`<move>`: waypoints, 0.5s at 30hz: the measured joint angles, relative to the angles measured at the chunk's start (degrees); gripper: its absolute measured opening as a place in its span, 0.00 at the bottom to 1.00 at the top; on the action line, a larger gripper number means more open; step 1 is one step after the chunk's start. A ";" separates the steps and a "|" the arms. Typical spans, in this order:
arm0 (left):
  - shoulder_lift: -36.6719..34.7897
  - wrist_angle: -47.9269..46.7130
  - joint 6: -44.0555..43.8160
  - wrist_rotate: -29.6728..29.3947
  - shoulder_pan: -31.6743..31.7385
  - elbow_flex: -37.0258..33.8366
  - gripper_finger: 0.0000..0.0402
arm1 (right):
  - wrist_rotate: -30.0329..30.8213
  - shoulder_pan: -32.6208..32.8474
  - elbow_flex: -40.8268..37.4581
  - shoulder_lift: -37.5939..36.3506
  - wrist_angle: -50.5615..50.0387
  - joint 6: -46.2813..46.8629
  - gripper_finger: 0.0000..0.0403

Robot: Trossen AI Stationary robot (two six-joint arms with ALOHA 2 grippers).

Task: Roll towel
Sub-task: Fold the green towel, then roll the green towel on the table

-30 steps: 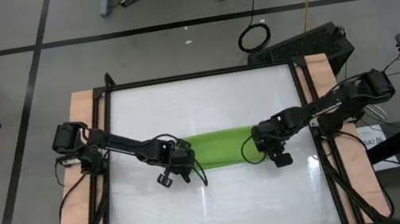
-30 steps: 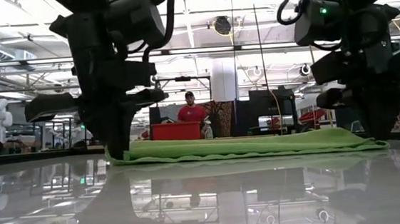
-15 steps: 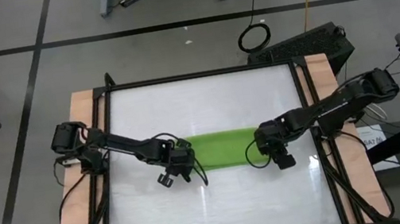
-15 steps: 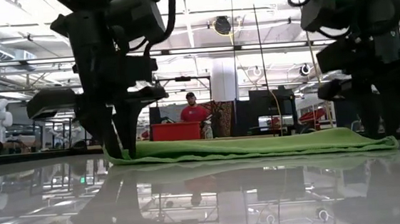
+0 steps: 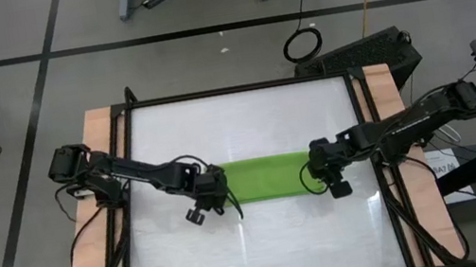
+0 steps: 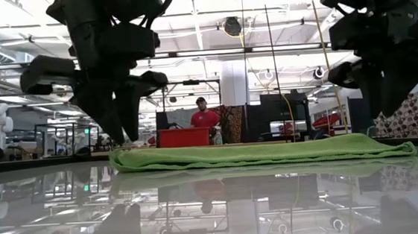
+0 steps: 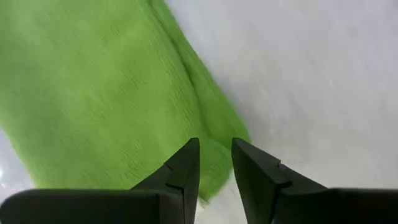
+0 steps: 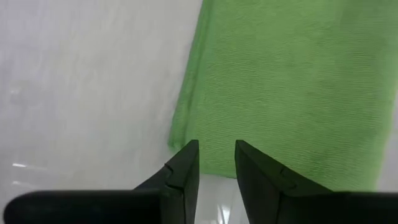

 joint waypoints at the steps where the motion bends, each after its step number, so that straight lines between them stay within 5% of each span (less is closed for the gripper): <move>1: 0.00 0.03 -0.59 -0.49 0.00 0.00 0.25 | 0.20 -0.02 0.02 -0.05 0.04 0.03 0.23; 8: -0.02 4.20 -0.92 -11.19 1.30 0.00 0.25 | 3.15 -0.02 0.02 -0.05 2.42 0.19 0.23; 15: 3.25 6.20 -3.72 -7.49 3.56 -0.07 0.25 | 6.18 -0.02 0.04 -0.04 3.48 2.66 0.23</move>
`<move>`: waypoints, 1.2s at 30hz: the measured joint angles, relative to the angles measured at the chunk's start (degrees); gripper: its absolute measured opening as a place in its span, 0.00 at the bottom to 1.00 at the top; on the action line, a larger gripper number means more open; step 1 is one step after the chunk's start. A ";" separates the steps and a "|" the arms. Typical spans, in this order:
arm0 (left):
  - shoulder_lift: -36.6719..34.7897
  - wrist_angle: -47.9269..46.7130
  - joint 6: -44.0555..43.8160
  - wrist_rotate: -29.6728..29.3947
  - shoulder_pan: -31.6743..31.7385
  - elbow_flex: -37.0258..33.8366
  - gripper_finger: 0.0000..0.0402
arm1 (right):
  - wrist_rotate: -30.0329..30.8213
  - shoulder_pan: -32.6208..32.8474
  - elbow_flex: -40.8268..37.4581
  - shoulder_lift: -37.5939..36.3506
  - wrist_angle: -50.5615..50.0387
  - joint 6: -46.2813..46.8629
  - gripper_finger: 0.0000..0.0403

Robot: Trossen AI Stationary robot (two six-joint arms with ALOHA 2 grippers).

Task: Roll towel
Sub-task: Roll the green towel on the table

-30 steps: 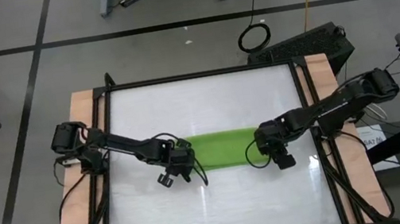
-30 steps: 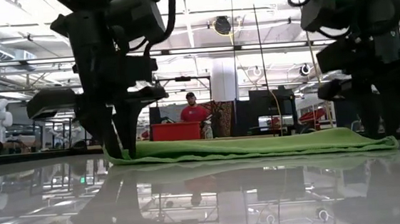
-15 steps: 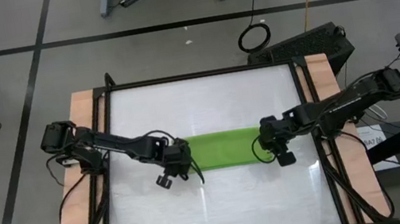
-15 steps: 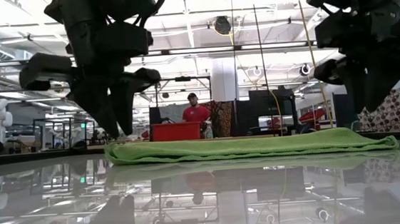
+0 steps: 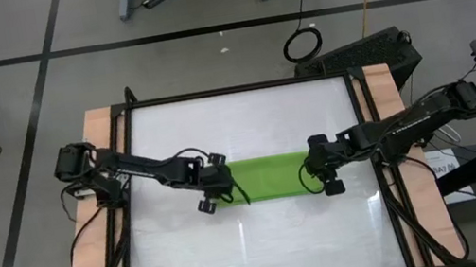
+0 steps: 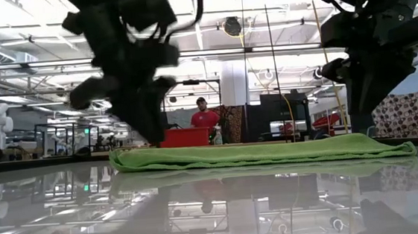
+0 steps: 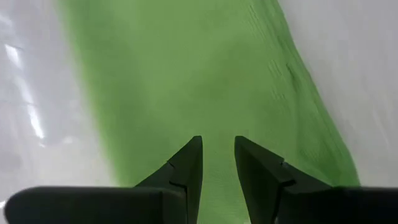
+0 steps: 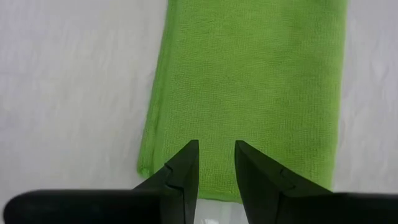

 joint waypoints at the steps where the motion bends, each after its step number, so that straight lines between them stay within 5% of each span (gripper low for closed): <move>1: 0.94 -0.63 0.00 0.81 -0.04 0.00 0.25 | -0.01 0.00 0.00 0.00 0.03 0.39 0.23; 8: 5.02 -0.57 -1.53 3.82 -2.22 0.22 0.25 | 0.07 0.02 0.02 0.01 0.31 0.74 0.23; 24: 0.56 -1.67 0.59 -2.83 -1.98 0.00 0.25 | 2.87 0.46 0.02 0.67 9.22 8.62 0.23; 36: 4.34 1.50 1.53 2.89 3.31 0.07 0.25 | 2.98 3.41 0.04 15.04 17.95 18.59 0.23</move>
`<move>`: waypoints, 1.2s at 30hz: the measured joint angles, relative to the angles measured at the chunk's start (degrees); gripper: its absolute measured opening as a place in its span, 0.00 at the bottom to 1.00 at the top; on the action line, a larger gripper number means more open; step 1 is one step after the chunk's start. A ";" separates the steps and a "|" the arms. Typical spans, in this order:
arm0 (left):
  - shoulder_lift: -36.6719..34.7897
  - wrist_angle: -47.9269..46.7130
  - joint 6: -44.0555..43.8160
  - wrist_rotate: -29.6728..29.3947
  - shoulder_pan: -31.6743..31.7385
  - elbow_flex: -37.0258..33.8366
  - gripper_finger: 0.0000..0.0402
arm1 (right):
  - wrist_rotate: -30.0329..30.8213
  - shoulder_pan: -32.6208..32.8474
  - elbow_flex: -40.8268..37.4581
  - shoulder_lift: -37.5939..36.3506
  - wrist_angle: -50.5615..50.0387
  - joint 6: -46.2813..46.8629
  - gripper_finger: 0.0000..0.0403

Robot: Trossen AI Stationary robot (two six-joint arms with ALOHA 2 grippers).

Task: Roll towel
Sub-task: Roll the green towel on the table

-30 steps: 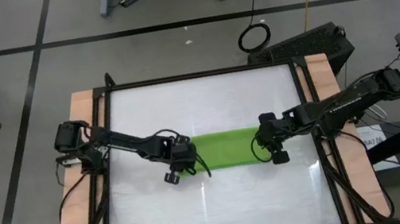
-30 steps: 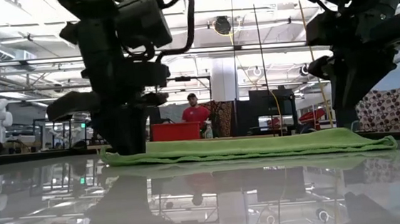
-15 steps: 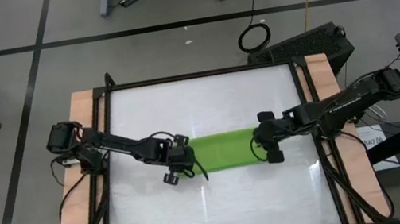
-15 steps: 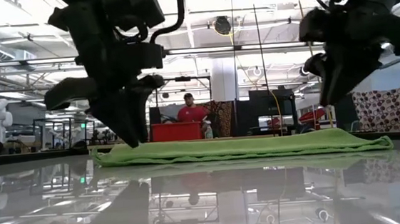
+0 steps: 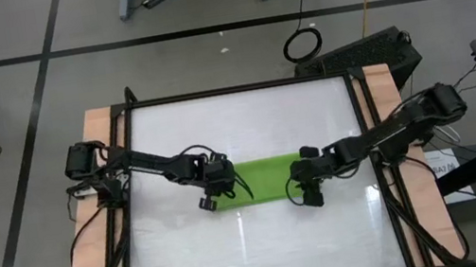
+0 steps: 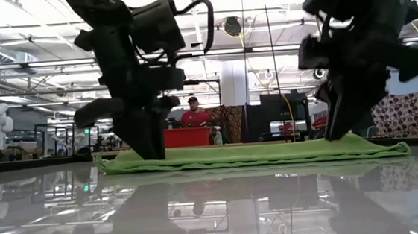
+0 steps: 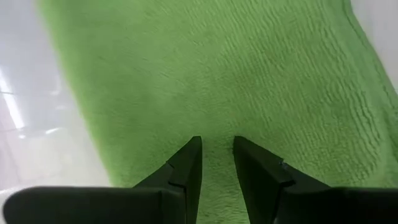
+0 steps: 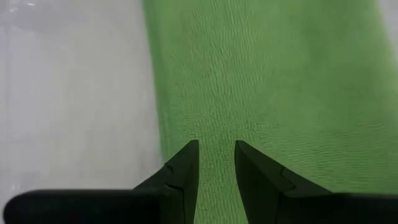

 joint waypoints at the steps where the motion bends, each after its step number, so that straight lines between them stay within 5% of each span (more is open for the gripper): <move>1: 0.55 -0.01 -0.02 0.83 -0.01 0.02 0.25 | 0.02 0.00 0.00 1.11 0.39 0.53 0.23; 9: 2.87 0.90 -6.26 5.99 -1.46 0.24 0.25 | 4.20 -3.66 0.20 6.11 2.42 -3.52 0.23; 18: 2.58 -0.03 -21.52 8.38 -6.46 2.64 0.25 | 7.59 -14.52 0.02 6.35 6.29 -19.78 0.23; 26: 2.68 14.07 -23.60 9.45 -9.25 3.38 0.25 | 10.67 -23.85 0.57 6.32 10.65 -24.75 0.23; 36: 2.55 12.40 -15.23 4.90 -7.01 4.68 0.25 | 10.08 -16.97 2.56 -0.66 6.97 -20.85 0.23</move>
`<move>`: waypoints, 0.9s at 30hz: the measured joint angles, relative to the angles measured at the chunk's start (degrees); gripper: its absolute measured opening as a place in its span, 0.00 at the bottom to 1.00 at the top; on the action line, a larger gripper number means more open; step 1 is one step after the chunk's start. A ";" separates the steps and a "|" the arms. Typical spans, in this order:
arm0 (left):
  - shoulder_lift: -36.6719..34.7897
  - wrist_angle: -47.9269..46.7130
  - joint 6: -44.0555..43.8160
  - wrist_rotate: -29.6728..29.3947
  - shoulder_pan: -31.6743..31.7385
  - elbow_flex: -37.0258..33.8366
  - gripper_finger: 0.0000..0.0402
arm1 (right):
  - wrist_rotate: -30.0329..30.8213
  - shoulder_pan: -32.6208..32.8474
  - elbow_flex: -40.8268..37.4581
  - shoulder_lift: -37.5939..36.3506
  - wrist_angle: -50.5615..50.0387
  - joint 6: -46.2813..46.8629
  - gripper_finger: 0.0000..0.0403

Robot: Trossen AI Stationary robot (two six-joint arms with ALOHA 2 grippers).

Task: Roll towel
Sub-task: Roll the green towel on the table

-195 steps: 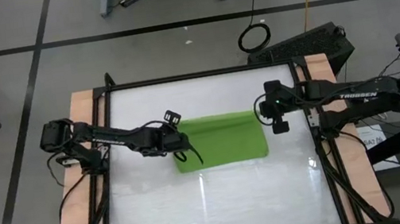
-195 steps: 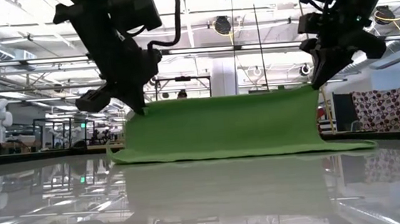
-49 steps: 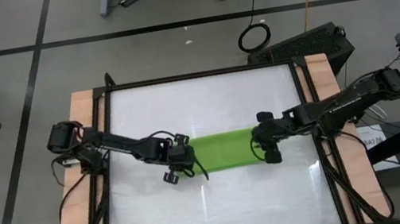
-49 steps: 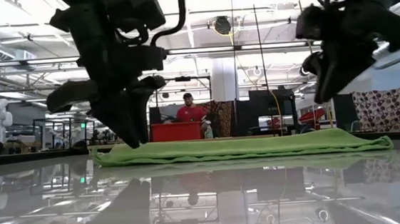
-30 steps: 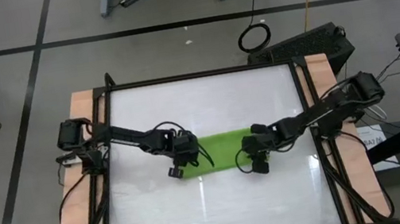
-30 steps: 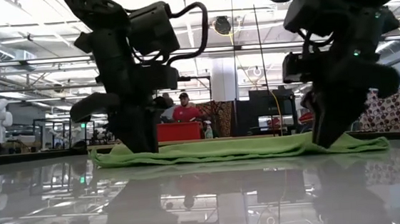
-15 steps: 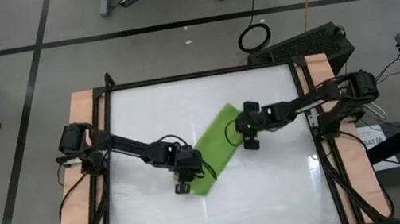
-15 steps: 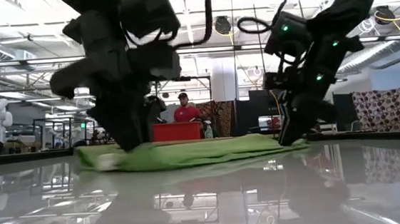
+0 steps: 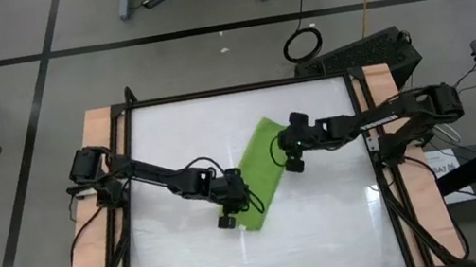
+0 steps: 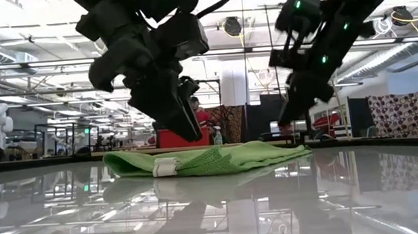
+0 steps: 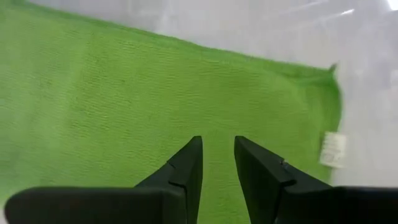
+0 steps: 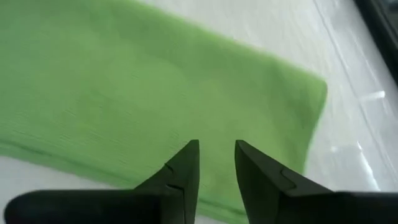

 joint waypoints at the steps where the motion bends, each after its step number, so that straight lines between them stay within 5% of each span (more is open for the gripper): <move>1: 0.00 -0.09 1.11 -0.61 0.54 0.00 0.25 | 0.00 1.13 0.02 -0.69 0.37 1.07 0.23; 14: -0.04 0.13 11.15 0.65 7.07 0.04 0.25 | 0.02 13.53 0.04 4.75 9.02 12.91 0.23; 27: 3.33 -0.36 8.25 5.55 7.04 0.17 0.25 | 3.43 15.66 0.04 13.13 11.54 13.59 0.23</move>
